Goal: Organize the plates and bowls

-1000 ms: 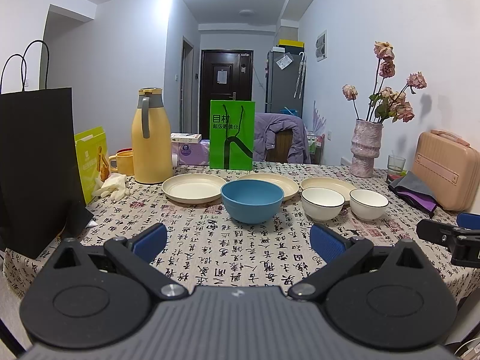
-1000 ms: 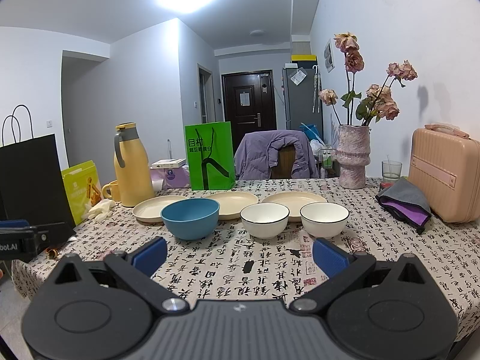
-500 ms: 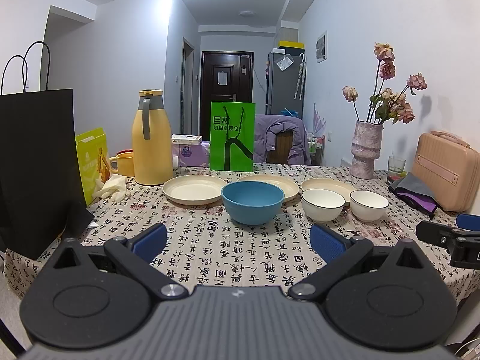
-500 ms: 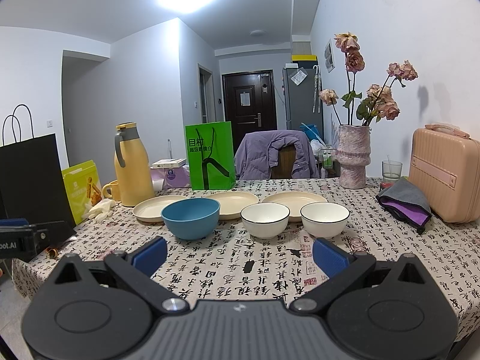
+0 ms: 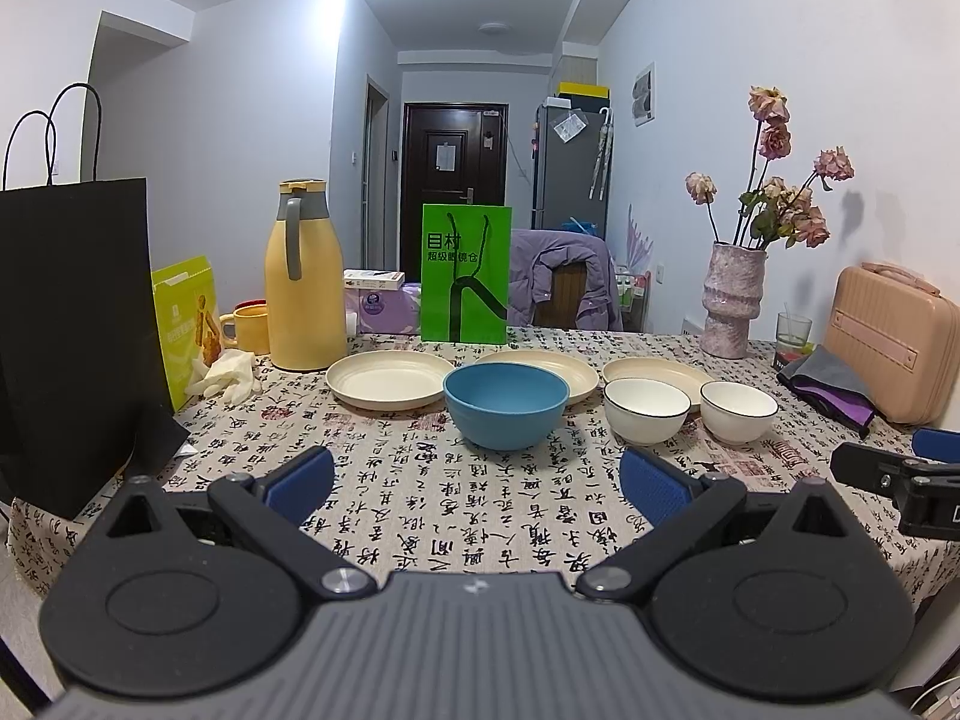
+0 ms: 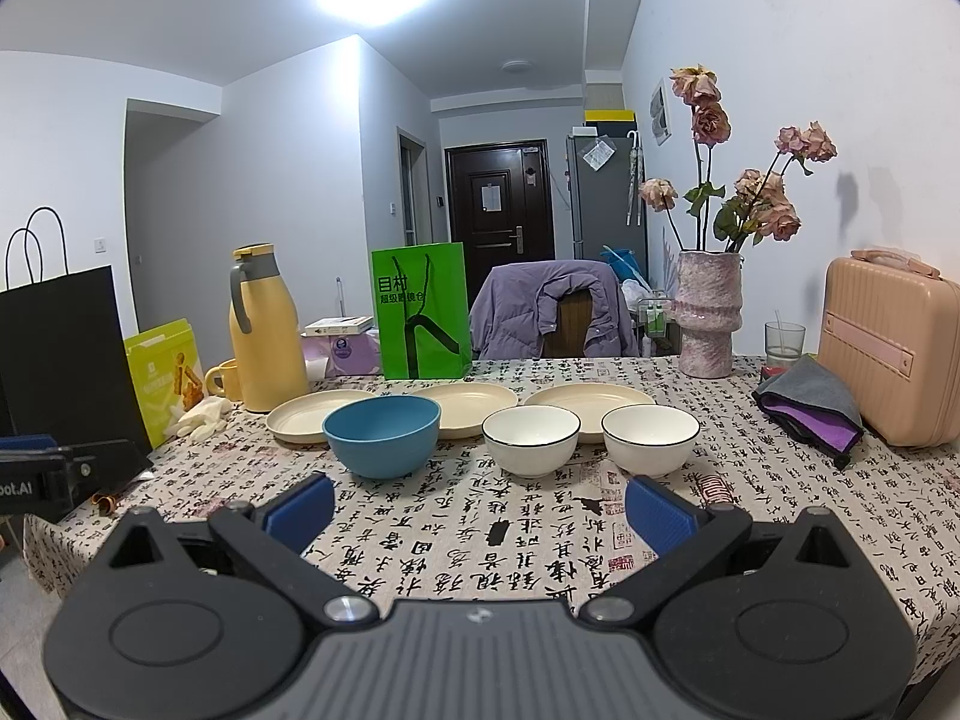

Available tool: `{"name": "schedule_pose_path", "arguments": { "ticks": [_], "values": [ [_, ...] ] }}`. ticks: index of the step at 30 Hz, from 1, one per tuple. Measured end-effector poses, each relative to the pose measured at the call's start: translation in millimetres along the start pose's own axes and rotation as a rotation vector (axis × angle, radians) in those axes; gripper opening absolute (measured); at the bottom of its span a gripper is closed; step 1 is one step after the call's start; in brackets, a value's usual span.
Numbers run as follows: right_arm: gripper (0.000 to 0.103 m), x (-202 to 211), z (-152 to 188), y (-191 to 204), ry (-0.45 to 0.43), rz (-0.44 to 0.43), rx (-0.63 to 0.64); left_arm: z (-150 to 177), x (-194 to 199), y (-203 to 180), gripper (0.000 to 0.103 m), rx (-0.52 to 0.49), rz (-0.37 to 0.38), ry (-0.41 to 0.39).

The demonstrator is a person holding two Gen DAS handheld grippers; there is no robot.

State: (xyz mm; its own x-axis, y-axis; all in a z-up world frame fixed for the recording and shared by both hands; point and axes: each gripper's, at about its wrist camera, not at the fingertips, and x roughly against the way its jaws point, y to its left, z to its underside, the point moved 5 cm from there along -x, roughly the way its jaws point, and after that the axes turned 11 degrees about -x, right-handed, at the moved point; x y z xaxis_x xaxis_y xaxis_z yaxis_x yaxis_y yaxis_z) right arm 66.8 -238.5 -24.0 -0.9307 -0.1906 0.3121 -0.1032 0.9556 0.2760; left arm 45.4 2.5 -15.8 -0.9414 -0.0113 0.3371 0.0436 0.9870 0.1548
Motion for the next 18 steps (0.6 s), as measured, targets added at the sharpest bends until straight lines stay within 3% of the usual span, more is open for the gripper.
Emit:
{"name": "schedule_pose_path", "arguments": {
  "ticks": [18],
  "values": [
    [0.103,-0.4,0.0,0.9,0.000,-0.001,0.001,-2.6,1.0,2.1,0.103,0.006,-0.002,-0.003]
  ]
}}
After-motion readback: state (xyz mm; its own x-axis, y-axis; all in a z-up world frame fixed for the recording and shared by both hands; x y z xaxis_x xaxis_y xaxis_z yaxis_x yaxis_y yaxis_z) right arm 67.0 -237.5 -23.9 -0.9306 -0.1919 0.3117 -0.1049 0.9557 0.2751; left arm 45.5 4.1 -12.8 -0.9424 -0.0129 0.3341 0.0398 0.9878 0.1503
